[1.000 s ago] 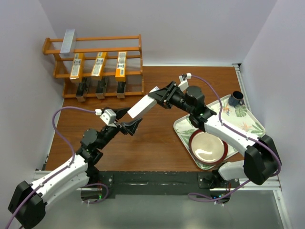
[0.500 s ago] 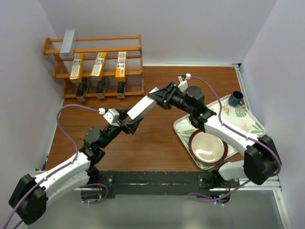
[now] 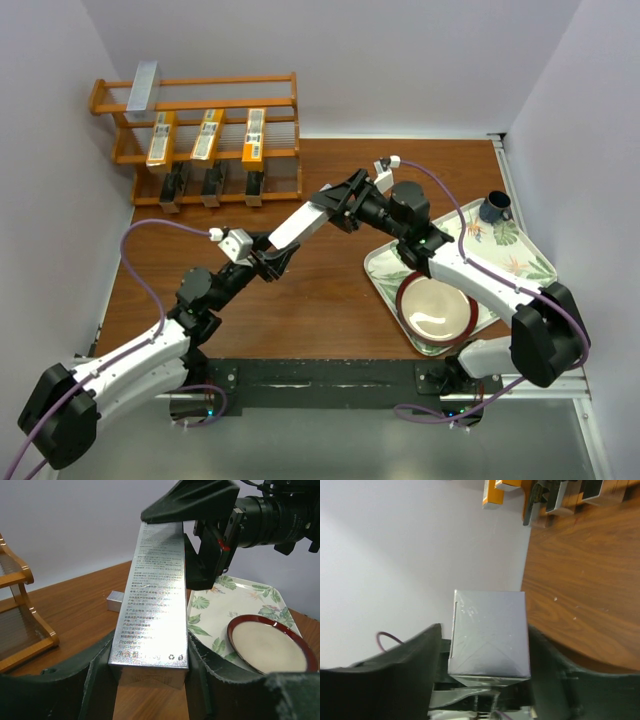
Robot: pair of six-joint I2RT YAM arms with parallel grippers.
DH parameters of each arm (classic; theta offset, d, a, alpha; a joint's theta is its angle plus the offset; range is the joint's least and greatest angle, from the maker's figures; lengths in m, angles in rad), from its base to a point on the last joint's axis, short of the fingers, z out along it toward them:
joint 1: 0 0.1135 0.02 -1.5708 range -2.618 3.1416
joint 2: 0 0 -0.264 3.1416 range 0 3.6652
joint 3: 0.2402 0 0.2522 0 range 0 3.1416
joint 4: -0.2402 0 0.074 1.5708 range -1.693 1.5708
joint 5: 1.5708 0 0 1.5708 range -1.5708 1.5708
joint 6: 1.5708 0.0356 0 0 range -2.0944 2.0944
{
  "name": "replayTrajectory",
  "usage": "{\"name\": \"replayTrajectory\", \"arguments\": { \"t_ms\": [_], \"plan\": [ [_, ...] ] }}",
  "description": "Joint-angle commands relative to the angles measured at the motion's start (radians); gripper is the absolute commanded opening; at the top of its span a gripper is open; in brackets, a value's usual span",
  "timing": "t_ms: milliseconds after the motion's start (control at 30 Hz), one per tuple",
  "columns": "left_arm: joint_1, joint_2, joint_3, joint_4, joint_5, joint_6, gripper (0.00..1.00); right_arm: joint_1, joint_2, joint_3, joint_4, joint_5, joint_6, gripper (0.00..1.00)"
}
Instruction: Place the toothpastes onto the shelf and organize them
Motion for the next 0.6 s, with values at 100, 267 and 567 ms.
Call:
{"name": "replayTrajectory", "arguments": {
  "t_ms": [100,267,567],
  "plan": [
    [-0.006,-0.061,0.021,0.033,-0.062,0.030,0.25,0.000,-0.009,0.004,0.002,-0.003,-0.037,0.99],
    [-0.006,-0.090,0.047,-0.022,-0.121,0.034,0.22,-0.022,-0.052,0.016,-0.129,0.049,-0.136,0.99],
    [-0.006,-0.072,0.170,-0.199,-0.348,0.062,0.17,-0.109,-0.270,-0.028,-0.315,0.166,-0.375,0.99]
  ]
}}
